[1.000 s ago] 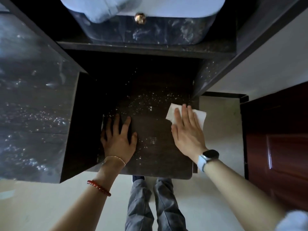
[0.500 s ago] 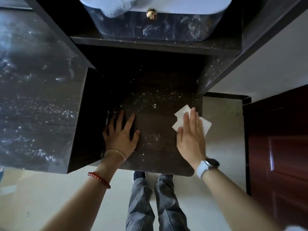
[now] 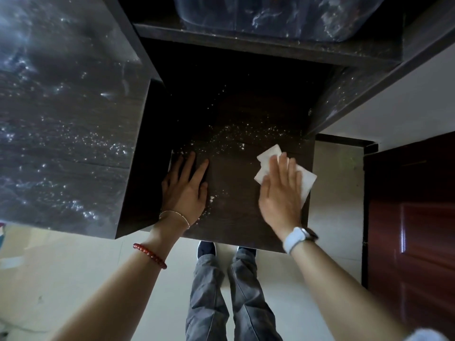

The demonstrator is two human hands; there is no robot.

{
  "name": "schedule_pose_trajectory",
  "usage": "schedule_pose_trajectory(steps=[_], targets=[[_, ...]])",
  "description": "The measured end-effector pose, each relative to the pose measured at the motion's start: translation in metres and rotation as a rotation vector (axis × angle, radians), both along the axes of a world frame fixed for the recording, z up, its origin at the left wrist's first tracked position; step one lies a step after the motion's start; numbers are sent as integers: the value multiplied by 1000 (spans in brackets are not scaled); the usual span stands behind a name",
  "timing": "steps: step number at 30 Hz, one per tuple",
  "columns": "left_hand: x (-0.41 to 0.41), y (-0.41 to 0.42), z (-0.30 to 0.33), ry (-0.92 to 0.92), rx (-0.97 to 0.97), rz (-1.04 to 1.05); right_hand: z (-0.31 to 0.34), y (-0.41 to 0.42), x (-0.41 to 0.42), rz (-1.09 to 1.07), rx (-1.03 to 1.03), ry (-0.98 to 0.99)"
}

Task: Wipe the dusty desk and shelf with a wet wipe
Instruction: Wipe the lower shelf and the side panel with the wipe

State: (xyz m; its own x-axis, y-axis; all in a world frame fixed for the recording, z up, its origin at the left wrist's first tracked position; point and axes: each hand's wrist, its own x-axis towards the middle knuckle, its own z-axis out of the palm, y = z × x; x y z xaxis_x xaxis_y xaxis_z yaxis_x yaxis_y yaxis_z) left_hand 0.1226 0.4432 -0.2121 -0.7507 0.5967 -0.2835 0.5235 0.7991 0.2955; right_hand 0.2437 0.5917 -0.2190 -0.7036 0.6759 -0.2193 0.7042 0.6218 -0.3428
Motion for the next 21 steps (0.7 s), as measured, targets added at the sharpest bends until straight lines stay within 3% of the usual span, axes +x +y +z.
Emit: schedule_pose_trajectory(steps=[2, 6, 8, 13, 21], targets=[[0, -1, -1, -2, 6, -2, -1, -31, -1, 58, 11, -10], [-2, -2, -1, -1, 8, -26, 3, -66, 33, 595, 7, 5], [-1, -2, -1, 11, 16, -27, 6, -43, 29, 559, 47, -41], [2, -2, -3, 40, 15, -13, 14, 16, -27, 157, 63, -162], [5, 9, -1, 58, -23, 13, 2, -2, 7, 377, 89, -108]])
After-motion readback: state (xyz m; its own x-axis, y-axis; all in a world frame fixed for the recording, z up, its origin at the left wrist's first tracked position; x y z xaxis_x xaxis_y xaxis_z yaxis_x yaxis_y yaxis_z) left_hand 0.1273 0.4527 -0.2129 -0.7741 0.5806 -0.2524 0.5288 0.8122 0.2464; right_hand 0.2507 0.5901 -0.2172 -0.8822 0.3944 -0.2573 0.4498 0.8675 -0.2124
